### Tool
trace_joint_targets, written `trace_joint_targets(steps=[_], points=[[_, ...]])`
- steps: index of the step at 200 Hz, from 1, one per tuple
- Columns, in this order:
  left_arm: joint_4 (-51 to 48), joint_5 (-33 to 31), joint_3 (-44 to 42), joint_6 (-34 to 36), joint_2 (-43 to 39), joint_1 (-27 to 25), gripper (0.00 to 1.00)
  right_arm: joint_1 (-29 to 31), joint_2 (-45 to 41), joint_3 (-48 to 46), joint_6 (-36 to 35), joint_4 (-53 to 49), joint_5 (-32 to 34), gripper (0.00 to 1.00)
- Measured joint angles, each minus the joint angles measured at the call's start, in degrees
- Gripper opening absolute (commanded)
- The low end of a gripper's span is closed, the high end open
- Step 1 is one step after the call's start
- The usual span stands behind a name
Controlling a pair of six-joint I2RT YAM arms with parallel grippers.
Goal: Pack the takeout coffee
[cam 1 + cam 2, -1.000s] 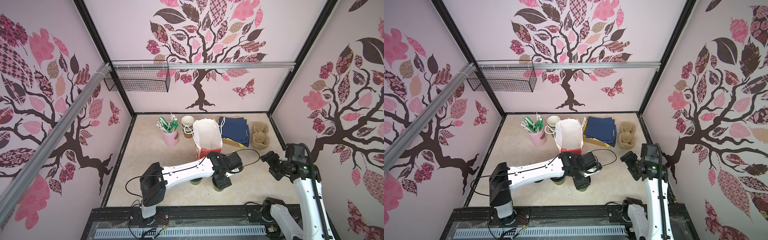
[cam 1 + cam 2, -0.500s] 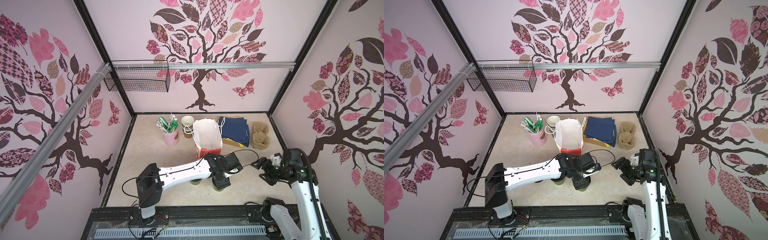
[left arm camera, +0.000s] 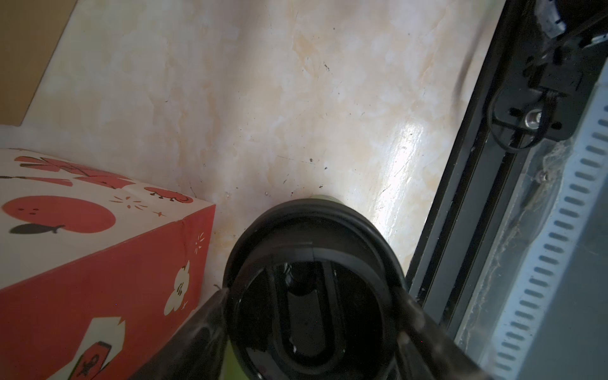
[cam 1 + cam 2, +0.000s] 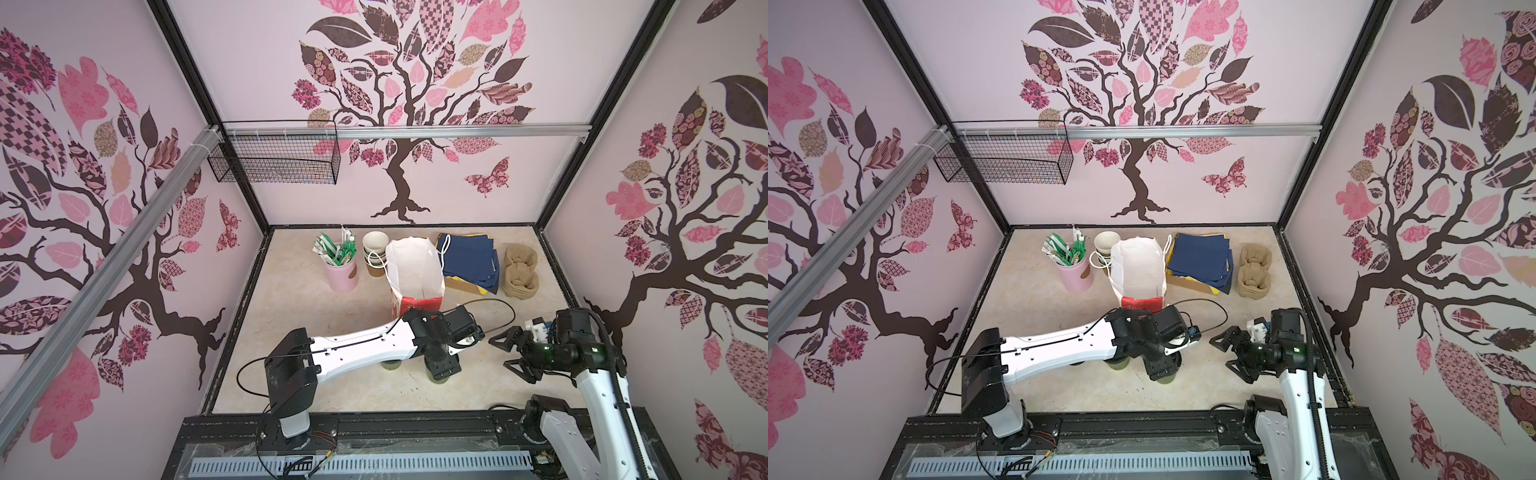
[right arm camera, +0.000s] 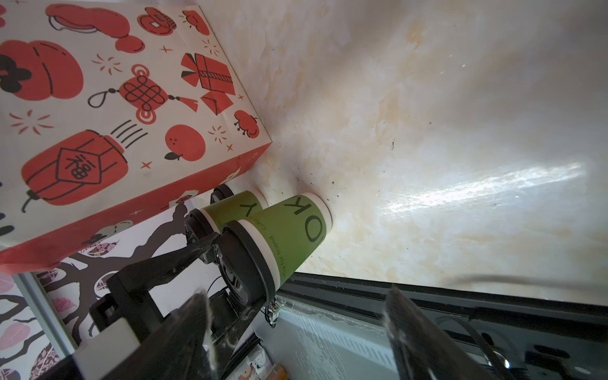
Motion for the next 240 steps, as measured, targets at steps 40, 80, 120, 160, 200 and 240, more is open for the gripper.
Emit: trace_joint_targets(steps=[40,80,120,160,200,240], points=[[2.6,0.5,-1.4,0.0,-2.4,0.0,0.75,3.8,1.6,-0.9,-0.3,0.7,-1.2,0.94],[3.6,0.9,-2.8,0.2,-2.5,0.0,0.76,5.0,1.7,-2.9,-0.4,1.7,-3.0,0.94],[6.1,0.9,-4.5,-0.2,-6.8,0.0,0.80,5.0,2.1,-2.9,-1.3,1.8,-3.9,0.94],[9.3,0.8,-5.9,-4.2,-15.4,0.0,0.80,5.4,3.8,-1.5,-2.5,1.6,-3.7,0.93],[9.5,-0.9,-9.6,-16.0,-24.5,0.6,0.76,9.9,4.0,0.8,-2.4,2.2,-2.9,0.92],[7.4,-1.5,-14.6,-31.0,-30.8,1.0,0.73,15.8,3.8,0.8,0.5,5.0,-1.1,0.92]])
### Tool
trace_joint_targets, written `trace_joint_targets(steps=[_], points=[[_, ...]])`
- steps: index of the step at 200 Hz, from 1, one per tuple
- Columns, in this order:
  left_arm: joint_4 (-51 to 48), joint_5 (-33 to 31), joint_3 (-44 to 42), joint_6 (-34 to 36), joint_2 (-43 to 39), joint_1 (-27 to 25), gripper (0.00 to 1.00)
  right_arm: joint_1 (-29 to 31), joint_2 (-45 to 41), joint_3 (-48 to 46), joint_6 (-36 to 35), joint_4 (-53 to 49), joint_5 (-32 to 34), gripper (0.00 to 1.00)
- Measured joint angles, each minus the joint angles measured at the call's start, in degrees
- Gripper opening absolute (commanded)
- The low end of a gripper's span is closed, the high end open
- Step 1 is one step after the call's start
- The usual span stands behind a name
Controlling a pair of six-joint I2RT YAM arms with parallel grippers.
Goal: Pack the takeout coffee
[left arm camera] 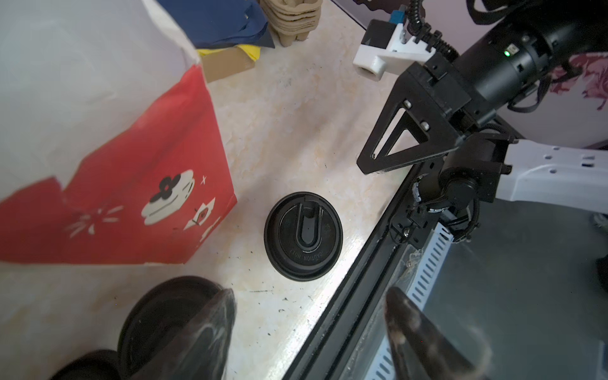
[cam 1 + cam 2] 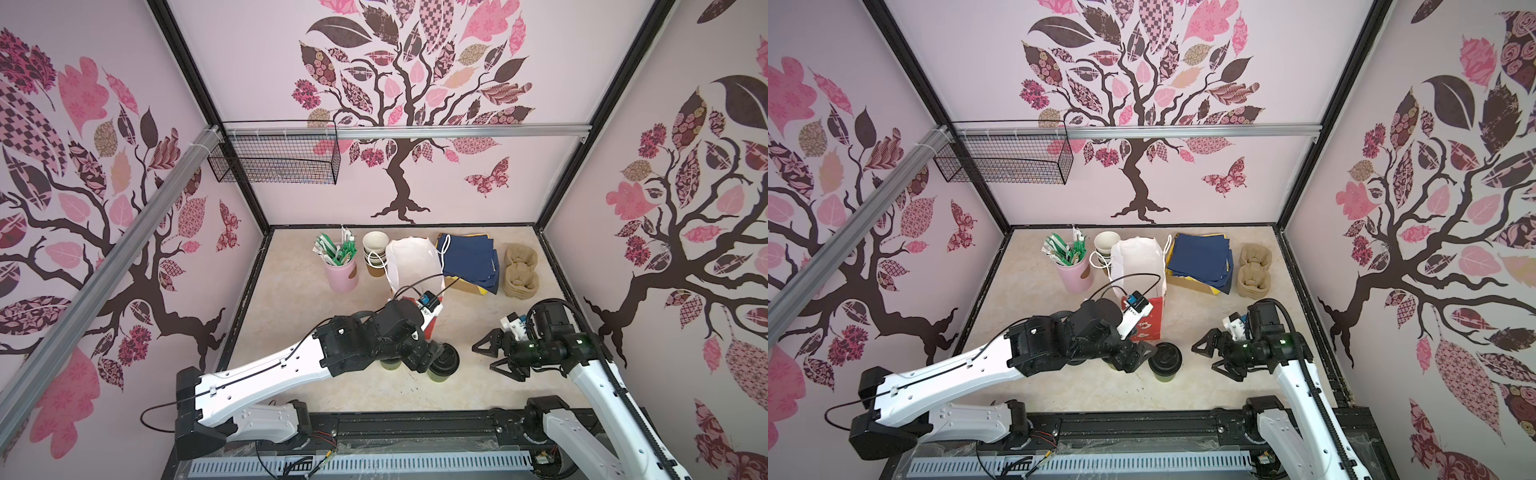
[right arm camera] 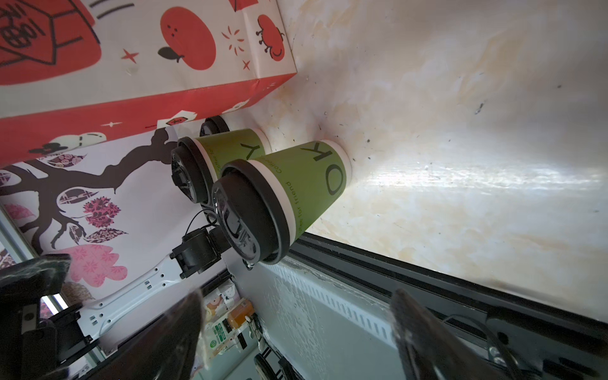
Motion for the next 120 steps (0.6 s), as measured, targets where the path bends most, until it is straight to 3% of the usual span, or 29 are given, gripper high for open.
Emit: trace_joint_targets(steps=[76,120], points=[[3.2,3.8,-9.6,-26.9,-2.7,0.0,0.76,4.7,2.7,2.6,0.5,3.4,0.5,0.93],[8.6,5.6,-13.6,-38.2,-2.5,0.0,0.69,6.6,1.9,2.5,1.5,4.7,1.4,0.91]])
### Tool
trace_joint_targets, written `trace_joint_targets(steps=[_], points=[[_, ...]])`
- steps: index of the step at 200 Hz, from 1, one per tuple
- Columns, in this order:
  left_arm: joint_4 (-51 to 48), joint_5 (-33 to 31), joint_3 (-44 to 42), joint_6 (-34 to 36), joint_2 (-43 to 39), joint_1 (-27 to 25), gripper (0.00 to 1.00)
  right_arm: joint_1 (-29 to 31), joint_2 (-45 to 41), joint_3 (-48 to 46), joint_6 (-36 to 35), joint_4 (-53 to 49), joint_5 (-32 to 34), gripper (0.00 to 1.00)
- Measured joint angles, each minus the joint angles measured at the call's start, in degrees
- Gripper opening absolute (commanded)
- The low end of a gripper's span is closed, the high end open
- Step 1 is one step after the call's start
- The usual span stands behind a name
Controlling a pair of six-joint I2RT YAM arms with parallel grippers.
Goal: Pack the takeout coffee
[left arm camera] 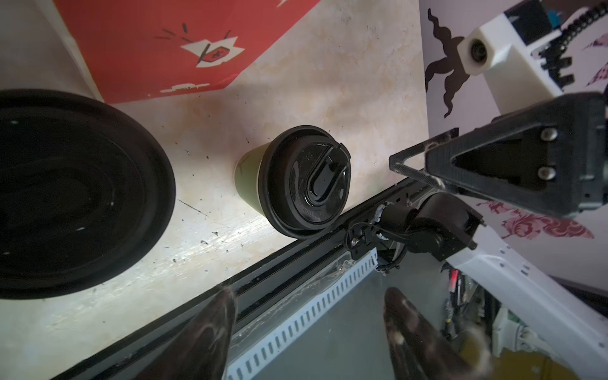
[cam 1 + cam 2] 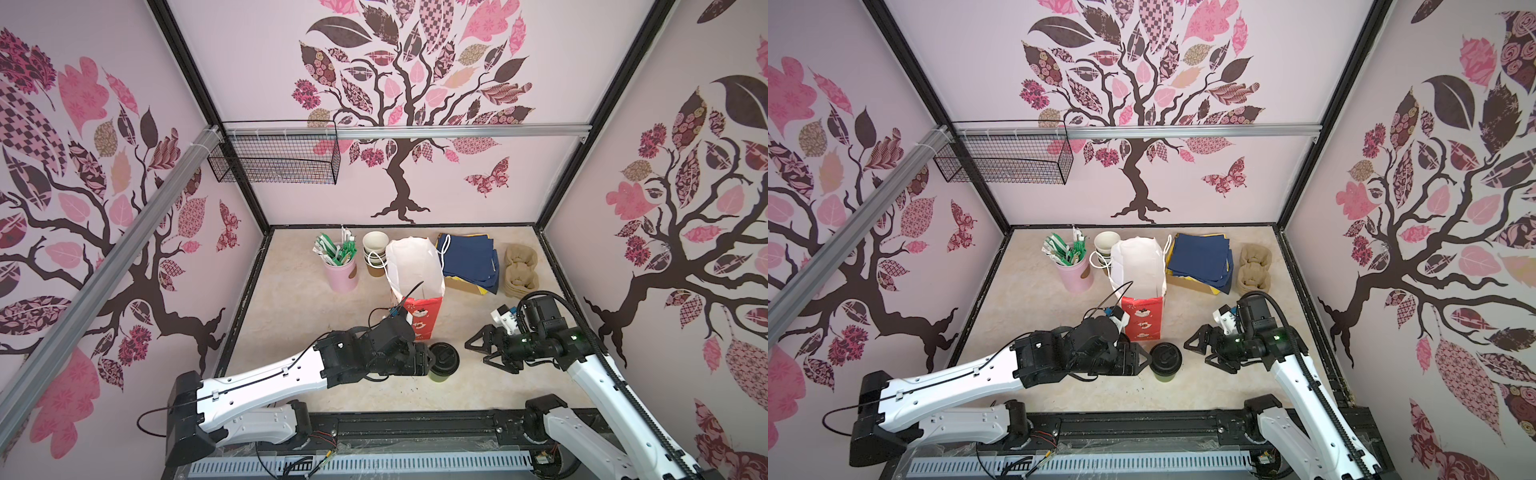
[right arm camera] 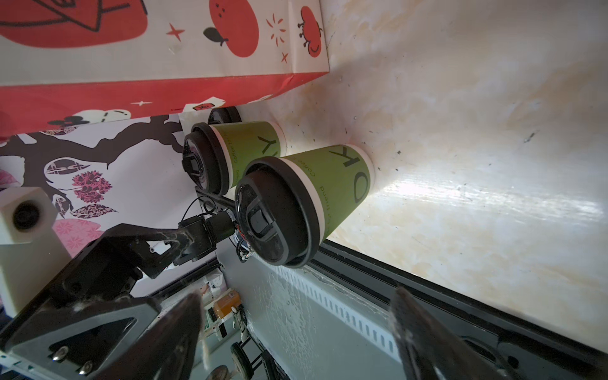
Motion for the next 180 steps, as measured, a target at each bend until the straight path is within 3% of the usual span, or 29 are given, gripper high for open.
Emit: trace_joint_targets(steps=[111,180], points=[[7.3,-1.0,-4.6,-9.2,5.7,-0.1,0.49,2.9,-1.5,-4.4,3.9,4.2,1.6,0.87],[11.1,-1.9,-6.3,-10.7,6.8,-0.1,0.49,13.4,0.5,-6.3,10.8,11.8,4.6,0.85]])
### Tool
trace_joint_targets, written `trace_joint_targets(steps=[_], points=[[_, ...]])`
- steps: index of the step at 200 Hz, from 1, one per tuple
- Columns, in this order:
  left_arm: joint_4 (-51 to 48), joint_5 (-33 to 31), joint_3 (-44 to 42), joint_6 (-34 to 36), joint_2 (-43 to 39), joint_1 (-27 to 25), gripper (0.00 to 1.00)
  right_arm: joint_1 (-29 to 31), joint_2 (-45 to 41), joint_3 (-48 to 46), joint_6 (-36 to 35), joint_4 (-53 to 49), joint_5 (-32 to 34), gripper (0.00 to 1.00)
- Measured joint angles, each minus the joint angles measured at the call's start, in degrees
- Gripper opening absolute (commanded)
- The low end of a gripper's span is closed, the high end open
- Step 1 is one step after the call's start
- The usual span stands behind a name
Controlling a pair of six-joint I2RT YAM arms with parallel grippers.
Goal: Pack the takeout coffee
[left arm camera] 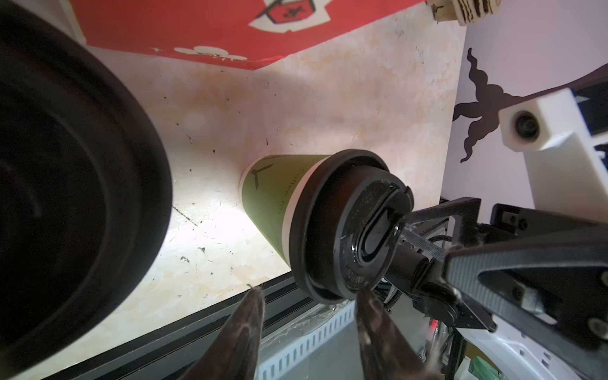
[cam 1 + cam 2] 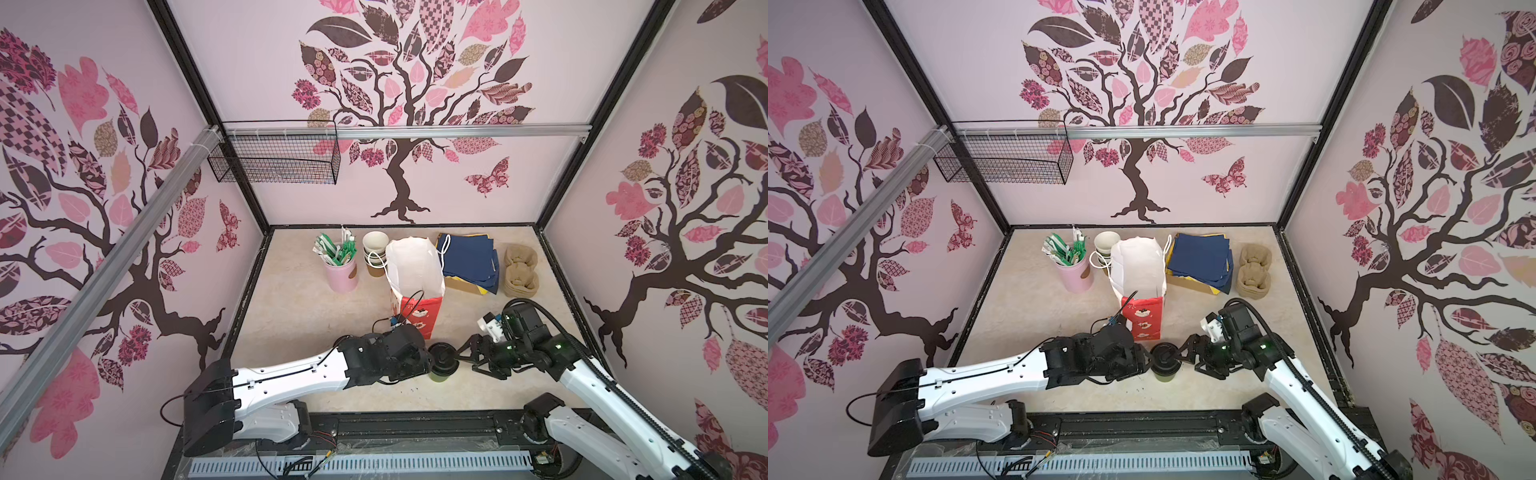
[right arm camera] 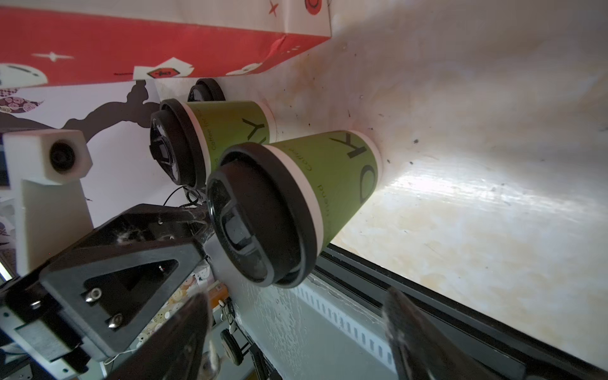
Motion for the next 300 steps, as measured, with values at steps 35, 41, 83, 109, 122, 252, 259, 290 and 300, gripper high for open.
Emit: trace_joint_targets(steps=[35,41,83,109,122,252,259,290,300], points=[[1.8,0.0,-0.3,-0.2,1.2,0.0,0.46,0.7,1.0,-0.9,1.5,2.6,0.6,0.83],[2.0,0.0,-0.3,-0.2,1.4,0.0,0.45,0.7,1.3,-1.0,1.7,3.0,0.7,0.83],[3.0,0.0,-0.7,-0.2,2.2,0.0,0.40,0.7,2.2,-1.6,2.2,4.1,0.8,0.82],[3.3,0.0,-0.7,-0.2,2.4,-0.1,0.38,0.8,2.5,-1.6,2.3,4.7,0.8,0.82],[3.4,0.0,-0.7,-0.2,2.5,-0.1,0.37,0.9,2.8,-1.6,2.3,4.9,0.8,0.82],[5.4,0.1,-0.7,-0.1,4.2,-0.1,0.27,1.8,3.9,-2.9,2.5,6.8,0.8,0.80],[5.4,0.1,-0.7,-0.1,4.3,-0.1,0.27,1.8,3.9,-2.9,2.5,7.0,0.8,0.80],[5.9,0.2,-0.7,-0.1,4.7,-0.1,0.27,1.8,4.1,-2.9,2.5,7.3,0.8,0.79],[6.1,0.2,-0.7,-0.1,4.8,-0.1,0.27,1.8,4.1,-3.0,2.5,7.3,0.9,0.79]])
